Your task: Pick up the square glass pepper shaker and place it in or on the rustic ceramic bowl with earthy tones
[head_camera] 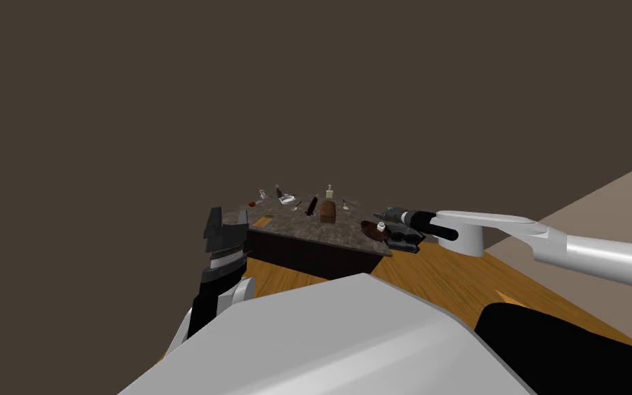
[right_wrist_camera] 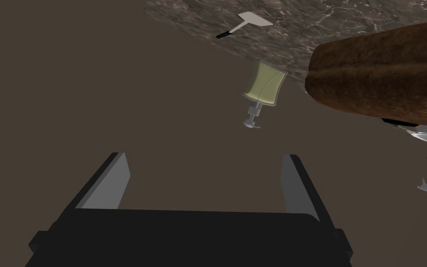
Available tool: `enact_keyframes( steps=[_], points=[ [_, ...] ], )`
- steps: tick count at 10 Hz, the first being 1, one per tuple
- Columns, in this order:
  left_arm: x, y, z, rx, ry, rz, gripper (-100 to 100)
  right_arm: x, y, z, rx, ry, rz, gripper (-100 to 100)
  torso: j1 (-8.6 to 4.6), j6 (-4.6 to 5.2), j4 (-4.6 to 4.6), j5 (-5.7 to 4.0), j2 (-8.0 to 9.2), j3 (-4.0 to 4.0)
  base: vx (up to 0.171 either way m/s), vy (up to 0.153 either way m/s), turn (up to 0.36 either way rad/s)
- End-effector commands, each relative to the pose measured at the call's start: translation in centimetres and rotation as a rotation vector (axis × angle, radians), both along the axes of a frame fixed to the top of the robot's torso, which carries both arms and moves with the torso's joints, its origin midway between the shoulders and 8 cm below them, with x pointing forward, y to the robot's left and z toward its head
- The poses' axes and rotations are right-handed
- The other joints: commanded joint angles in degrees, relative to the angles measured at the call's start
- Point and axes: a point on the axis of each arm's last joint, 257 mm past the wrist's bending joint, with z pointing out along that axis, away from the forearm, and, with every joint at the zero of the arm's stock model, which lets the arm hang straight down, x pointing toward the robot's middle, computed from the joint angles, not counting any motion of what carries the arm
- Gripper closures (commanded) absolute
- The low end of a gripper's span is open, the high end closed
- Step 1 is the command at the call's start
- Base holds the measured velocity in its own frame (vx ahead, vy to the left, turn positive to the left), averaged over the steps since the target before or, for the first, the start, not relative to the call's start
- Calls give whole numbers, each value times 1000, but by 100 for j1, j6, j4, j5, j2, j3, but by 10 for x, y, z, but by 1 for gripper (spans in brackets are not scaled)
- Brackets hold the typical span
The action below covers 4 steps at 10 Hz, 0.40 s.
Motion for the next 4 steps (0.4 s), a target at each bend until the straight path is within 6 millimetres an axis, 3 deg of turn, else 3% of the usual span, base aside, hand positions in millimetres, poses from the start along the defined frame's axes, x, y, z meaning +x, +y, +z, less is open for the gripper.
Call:
enact_keyframes(
  steps=[1, 4],
  points=[
    [0, 0, 0, 0, 0, 0, 0, 0, 0, 0, 0, 0, 0, 0, 0, 0, 0, 0, 0, 0, 0, 0, 0],
    [0, 0, 0, 0, 0, 0, 0, 0, 0, 0, 0, 0, 0, 0, 1, 0, 0, 0, 1, 0, 0, 0, 0]
  ],
)
